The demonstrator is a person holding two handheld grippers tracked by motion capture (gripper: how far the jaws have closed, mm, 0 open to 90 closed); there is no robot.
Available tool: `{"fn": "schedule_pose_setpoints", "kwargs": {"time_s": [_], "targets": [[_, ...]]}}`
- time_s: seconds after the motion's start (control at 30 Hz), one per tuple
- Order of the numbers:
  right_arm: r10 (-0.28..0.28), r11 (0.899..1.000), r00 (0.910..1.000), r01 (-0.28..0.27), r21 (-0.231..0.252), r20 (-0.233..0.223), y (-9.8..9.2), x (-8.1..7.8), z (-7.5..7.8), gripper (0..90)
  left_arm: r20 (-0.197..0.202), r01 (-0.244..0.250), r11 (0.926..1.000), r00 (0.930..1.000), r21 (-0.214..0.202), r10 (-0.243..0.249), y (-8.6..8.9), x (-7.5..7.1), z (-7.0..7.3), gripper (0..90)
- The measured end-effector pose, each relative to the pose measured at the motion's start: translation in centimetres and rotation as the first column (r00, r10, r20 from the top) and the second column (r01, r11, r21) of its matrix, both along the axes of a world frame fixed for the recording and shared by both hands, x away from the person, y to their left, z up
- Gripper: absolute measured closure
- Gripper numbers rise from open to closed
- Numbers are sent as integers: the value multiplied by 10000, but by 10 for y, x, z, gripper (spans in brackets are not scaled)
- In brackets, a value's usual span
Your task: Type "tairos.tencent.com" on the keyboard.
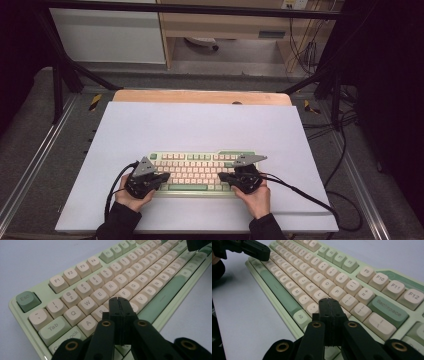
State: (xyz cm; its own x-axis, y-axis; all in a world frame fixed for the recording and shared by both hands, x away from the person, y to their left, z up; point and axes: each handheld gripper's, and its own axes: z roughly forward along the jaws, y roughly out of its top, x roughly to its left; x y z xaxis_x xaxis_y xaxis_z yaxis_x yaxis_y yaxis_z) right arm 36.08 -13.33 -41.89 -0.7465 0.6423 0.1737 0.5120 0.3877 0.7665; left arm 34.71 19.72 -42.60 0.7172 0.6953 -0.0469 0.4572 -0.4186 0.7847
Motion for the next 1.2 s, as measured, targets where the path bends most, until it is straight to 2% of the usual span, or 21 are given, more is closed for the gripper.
{"fn": "schedule_pose_setpoints", "kwargs": {"time_s": [0.2, 0.43, 1.03, 1.2], "targets": [[246, 9997, 9997, -246, -75, 21, 12, 1, 0, 900, -32, -122, 9999, 9999, -80, 122, 4, 0, -1, 900], [374, 9993, 9993, -375, -71, -89, 21, 3, -2, 900, -39, -20, 10000, 10000, -35, 20, 2, 0, -3, 900], [503, 9981, 9986, -510, -346, -183, 27, 4, -15, 900, -30, -123, 9998, 9999, -162, 122, 5, 0, -2, 900], [478, 9982, 9987, -483, -348, -163, 26, 3, -14, 900, -5, -94, 9998, 10000, -170, 94, 5, 0, -1, 900]]}}
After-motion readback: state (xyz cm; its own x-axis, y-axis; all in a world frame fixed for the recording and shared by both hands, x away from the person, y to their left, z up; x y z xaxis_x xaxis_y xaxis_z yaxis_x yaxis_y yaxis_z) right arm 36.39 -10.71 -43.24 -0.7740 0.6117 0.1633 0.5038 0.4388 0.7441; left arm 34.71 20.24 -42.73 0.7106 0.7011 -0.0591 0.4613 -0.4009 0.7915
